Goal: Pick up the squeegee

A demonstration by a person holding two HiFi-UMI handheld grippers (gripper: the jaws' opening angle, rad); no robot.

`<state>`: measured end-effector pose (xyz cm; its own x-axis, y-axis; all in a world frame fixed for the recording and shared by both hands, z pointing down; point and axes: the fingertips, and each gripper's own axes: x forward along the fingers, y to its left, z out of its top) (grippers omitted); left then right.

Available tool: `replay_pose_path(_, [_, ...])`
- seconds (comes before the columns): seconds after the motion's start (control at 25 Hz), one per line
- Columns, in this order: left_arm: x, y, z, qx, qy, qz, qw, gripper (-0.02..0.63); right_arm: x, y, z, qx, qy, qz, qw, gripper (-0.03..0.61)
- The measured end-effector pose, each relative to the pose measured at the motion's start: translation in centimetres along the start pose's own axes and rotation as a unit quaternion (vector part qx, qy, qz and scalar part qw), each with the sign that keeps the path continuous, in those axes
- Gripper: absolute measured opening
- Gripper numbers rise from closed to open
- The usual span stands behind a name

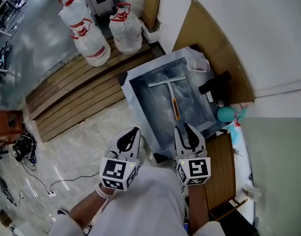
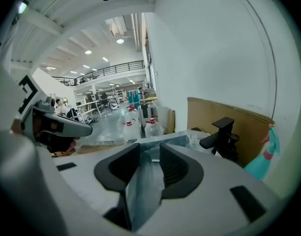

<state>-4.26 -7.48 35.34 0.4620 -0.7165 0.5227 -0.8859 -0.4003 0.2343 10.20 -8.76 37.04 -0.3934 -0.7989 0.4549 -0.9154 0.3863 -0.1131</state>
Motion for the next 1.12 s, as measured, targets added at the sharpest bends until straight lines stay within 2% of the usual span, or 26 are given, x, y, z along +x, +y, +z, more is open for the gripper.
replay_pose_path(0.24, [4.8,0.7,-0.2,-0.007,0.013,0.0,0.9999,0.011,5.8,-2.9,-1.5,-0.011,0.039,0.004,0.999,0.097])
replay_pose_path(0.56, [11.3,2.8,-3.1,-0.028,0.047,0.002,0.9985,0.011,13.7,-6.4,-5.2,0.003,0.087,0.002,0.996,0.097])
replay_pose_path(0.96, [16.4,4.0,-6.7,-0.083,0.076,0.002,0.9937,0.011,22.3,-9.8,-12.3,0.006,0.155,0.002,0.988,0.095])
replay_pose_path(1.12, [17.5,4.2,-8.1,-0.092,0.087,0.005,0.9919,0.011,25.1,-10.7,-15.2,-0.001,0.185,0.0,0.983,0.096])
